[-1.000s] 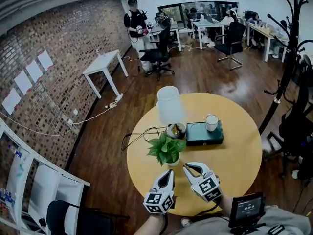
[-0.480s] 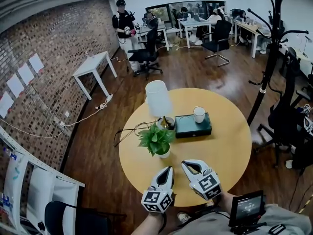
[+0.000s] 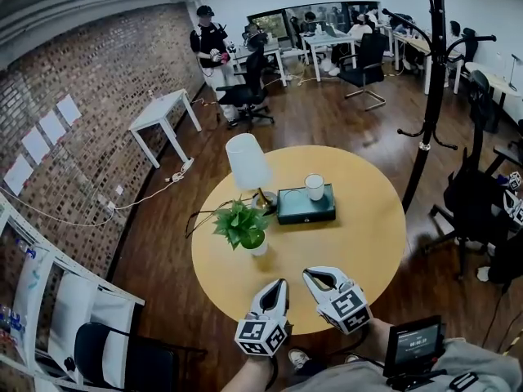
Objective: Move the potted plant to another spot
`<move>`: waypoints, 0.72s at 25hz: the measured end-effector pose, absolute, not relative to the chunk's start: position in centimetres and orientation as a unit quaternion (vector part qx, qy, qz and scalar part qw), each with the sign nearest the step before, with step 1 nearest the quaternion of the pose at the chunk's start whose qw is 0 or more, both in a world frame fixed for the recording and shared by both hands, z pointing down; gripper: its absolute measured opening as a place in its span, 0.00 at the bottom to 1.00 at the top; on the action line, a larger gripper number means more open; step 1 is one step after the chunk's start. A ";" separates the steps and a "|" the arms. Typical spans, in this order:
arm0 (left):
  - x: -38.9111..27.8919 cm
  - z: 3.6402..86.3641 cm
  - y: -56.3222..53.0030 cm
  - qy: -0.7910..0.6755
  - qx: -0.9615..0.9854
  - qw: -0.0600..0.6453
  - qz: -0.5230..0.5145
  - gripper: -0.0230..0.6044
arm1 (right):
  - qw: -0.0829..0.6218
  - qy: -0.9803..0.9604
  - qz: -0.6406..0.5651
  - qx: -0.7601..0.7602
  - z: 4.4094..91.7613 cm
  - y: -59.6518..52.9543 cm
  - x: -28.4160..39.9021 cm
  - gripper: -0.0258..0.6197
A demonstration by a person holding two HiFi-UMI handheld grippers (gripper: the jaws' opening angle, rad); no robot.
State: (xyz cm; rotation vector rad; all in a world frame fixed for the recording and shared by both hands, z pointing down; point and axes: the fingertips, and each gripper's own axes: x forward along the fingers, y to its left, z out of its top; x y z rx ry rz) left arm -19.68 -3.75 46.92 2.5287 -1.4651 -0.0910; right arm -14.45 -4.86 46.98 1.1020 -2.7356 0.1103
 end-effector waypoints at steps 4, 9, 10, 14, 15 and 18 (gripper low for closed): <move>-16.5 47.6 -1.2 -0.512 0.851 0.114 -0.030 0.04 | 0.101 -0.925 0.046 0.363 48.1 -2.6 -10.8 0.05; -13.5 47.9 1.7 -0.523 0.843 0.121 -0.024 0.04 | 0.106 -0.928 0.055 0.354 48.7 -0.1 -7.6 0.05; -13.0 47.9 2.1 -0.522 0.844 0.122 -0.022 0.04 | 0.107 -0.928 0.057 0.353 48.7 0.4 -7.2 0.05; -11.8 48.1 3.4 -0.514 0.849 0.124 -0.018 0.04 | 0.106 -0.925 0.063 0.359 49.0 1.6 -6.4 0.05; -11.6 48.1 3.7 -0.512 0.850 0.124 -0.018 0.04 | 0.106 -0.925 0.063 0.360 49.1 1.9 -6.3 0.05; -11.3 47.9 4.2 -0.506 0.854 0.124 -0.019 0.04 | 0.106 -0.922 0.066 0.368 48.9 2.5 -6.0 0.05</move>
